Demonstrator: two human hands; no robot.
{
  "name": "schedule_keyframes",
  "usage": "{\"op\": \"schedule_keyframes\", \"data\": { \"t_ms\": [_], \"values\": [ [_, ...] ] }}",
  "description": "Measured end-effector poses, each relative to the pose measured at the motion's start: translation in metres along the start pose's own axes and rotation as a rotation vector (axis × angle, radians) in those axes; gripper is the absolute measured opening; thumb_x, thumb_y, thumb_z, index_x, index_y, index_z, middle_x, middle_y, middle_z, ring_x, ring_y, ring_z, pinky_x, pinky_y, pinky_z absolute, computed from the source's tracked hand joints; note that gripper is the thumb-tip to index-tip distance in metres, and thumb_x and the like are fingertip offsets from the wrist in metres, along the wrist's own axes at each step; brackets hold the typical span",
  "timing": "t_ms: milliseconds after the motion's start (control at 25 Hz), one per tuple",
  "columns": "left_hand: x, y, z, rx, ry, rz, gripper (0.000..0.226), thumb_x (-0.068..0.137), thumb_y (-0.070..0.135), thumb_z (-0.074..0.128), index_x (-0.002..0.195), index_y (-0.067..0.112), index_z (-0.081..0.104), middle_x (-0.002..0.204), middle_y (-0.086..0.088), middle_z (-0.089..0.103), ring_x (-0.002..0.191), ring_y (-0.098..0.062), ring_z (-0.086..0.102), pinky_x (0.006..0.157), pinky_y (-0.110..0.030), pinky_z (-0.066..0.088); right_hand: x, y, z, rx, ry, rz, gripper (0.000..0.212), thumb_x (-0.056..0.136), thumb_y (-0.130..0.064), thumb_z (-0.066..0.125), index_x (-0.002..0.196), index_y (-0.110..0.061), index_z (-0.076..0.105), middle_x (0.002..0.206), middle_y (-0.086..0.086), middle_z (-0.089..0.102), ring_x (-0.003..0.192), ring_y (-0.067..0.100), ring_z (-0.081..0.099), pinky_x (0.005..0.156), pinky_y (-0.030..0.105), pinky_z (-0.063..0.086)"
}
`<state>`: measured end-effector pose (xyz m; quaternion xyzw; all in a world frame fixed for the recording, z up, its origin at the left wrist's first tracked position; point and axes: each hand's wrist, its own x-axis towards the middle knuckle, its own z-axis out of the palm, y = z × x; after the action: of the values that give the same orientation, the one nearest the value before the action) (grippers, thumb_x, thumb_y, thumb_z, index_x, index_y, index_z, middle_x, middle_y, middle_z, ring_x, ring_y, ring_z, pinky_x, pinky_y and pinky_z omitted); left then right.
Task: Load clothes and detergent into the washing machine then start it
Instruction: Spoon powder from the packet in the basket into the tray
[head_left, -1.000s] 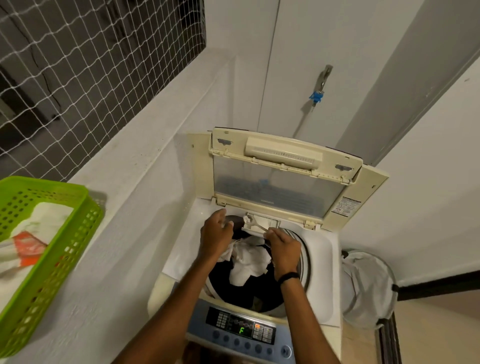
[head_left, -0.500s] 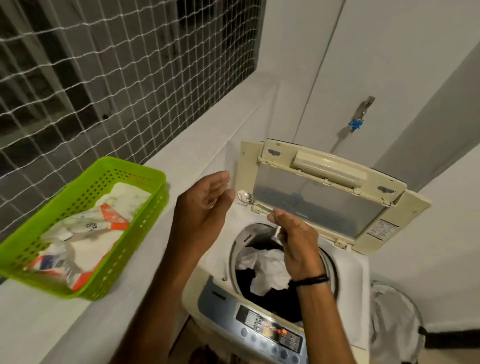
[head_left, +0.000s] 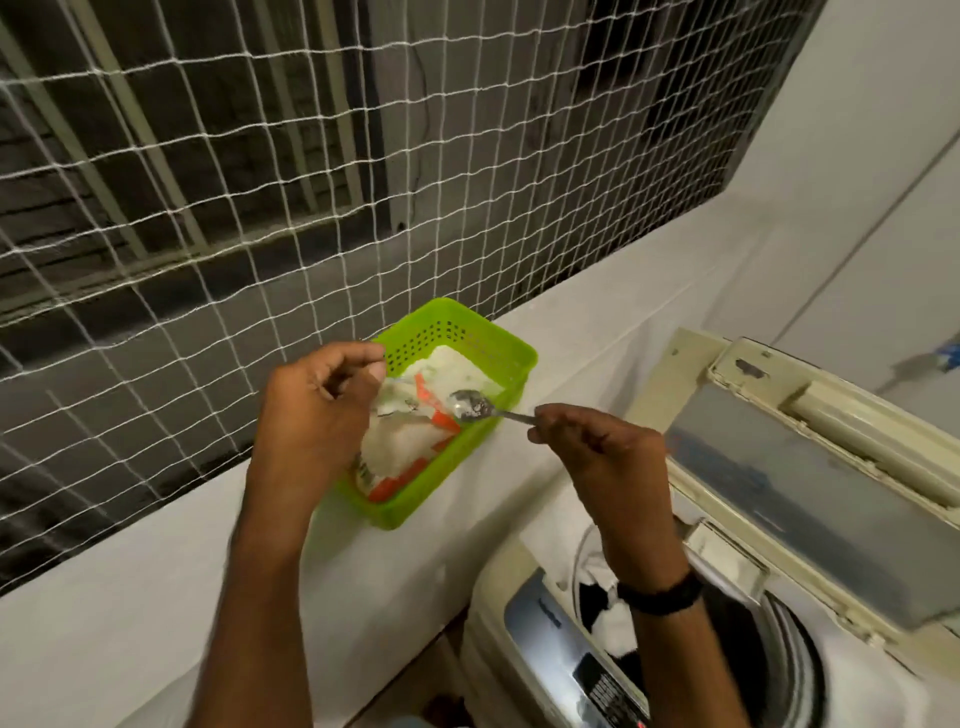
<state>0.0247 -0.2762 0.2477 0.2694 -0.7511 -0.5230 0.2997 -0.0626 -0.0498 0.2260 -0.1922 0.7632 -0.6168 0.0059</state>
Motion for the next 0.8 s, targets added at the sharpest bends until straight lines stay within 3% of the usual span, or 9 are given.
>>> {"op": "schedule_keyframes", "data": {
  "t_ms": [80, 160, 280, 360, 440, 600, 680, 800],
  "values": [
    [0.007, -0.022, -0.012, 0.05, 0.016, -0.046, 0.024, 0.091, 0.013, 0.067, 0.09, 0.036, 0.073, 0.084, 0.006, 0.072, 0.075, -0.017, 0.066, 0.072, -0.052, 0.06, 0.0, 0.002, 0.026, -0.219, -0.043, -0.128, 0.015, 0.083, -0.019, 0.068, 0.087, -0.025, 0.08, 0.082, -0.011, 0.078, 0.073, 0.002, 0.069, 0.069, 0.023, 0.053],
    [0.012, -0.034, -0.02, 0.129, -0.001, -0.046, 0.028, 0.088, 0.015, 0.067, 0.087, 0.043, 0.071, 0.086, 0.009, 0.073, 0.078, -0.015, 0.069, 0.075, -0.051, 0.06, 0.001, -0.002, 0.052, -0.348, -0.092, -0.264, 0.015, 0.079, -0.022, 0.066, 0.082, -0.024, 0.081, 0.08, -0.007, 0.078, 0.071, 0.007, 0.068, 0.064, 0.024, 0.05],
    [0.018, -0.04, -0.023, 0.333, -0.104, -0.001, 0.033, 0.083, 0.011, 0.066, 0.099, 0.039, 0.074, 0.101, 0.008, 0.075, 0.095, -0.017, 0.07, 0.093, -0.033, 0.054, 0.007, -0.005, 0.085, -0.526, -0.131, -0.433, 0.013, 0.078, -0.016, 0.066, 0.072, -0.018, 0.078, 0.071, 0.003, 0.076, 0.068, 0.027, 0.07, 0.067, 0.035, 0.053],
    [0.021, -0.043, -0.023, 0.499, -0.155, 0.042, 0.032, 0.082, 0.01, 0.071, 0.108, 0.027, 0.075, 0.111, 0.006, 0.074, 0.101, -0.018, 0.068, 0.089, -0.021, 0.047, 0.015, -0.002, 0.101, -0.733, -0.065, -0.5, 0.012, 0.075, -0.011, 0.068, 0.067, -0.016, 0.075, 0.069, 0.005, 0.074, 0.069, 0.035, 0.066, 0.07, 0.037, 0.052],
    [0.029, -0.049, -0.02, 0.586, -0.196, 0.067, 0.034, 0.077, 0.021, 0.079, 0.109, 0.03, 0.074, 0.112, 0.008, 0.073, 0.102, -0.017, 0.068, 0.087, -0.023, 0.046, 0.022, 0.0, 0.115, -0.861, -0.006, -0.472, 0.01, 0.073, -0.013, 0.073, 0.063, -0.016, 0.073, 0.058, 0.006, 0.069, 0.061, 0.035, 0.058, 0.066, 0.036, 0.049],
    [0.044, -0.055, -0.013, 0.543, -0.158, 0.111, 0.024, 0.077, 0.027, 0.079, 0.101, 0.029, 0.078, 0.105, 0.005, 0.075, 0.098, -0.016, 0.067, 0.077, -0.02, 0.041, 0.037, 0.012, 0.134, -0.788, -0.092, -0.427, 0.015, 0.077, -0.025, 0.068, 0.07, -0.019, 0.079, 0.053, 0.007, 0.065, 0.066, 0.037, 0.057, 0.062, 0.04, 0.052],
    [0.05, -0.05, -0.011, 0.499, -0.086, 0.152, 0.013, 0.084, 0.031, 0.073, 0.095, 0.026, 0.079, 0.092, 0.0, 0.076, 0.086, -0.018, 0.067, 0.07, -0.023, 0.04, 0.039, 0.014, 0.122, -0.692, -0.163, -0.399, 0.018, 0.079, -0.031, 0.066, 0.082, -0.023, 0.081, 0.061, 0.009, 0.07, 0.072, 0.04, 0.06, 0.067, 0.042, 0.052],
    [0.059, -0.054, -0.011, 0.442, -0.054, 0.132, 0.018, 0.086, 0.042, 0.07, 0.094, 0.028, 0.079, 0.08, 0.0, 0.075, 0.07, -0.015, 0.065, 0.064, -0.025, 0.043, 0.045, 0.016, 0.11, -0.742, -0.126, -0.437, 0.02, 0.081, -0.036, 0.064, 0.089, -0.029, 0.081, 0.064, 0.007, 0.069, 0.076, 0.038, 0.058, 0.069, 0.037, 0.046]
  ]
}}
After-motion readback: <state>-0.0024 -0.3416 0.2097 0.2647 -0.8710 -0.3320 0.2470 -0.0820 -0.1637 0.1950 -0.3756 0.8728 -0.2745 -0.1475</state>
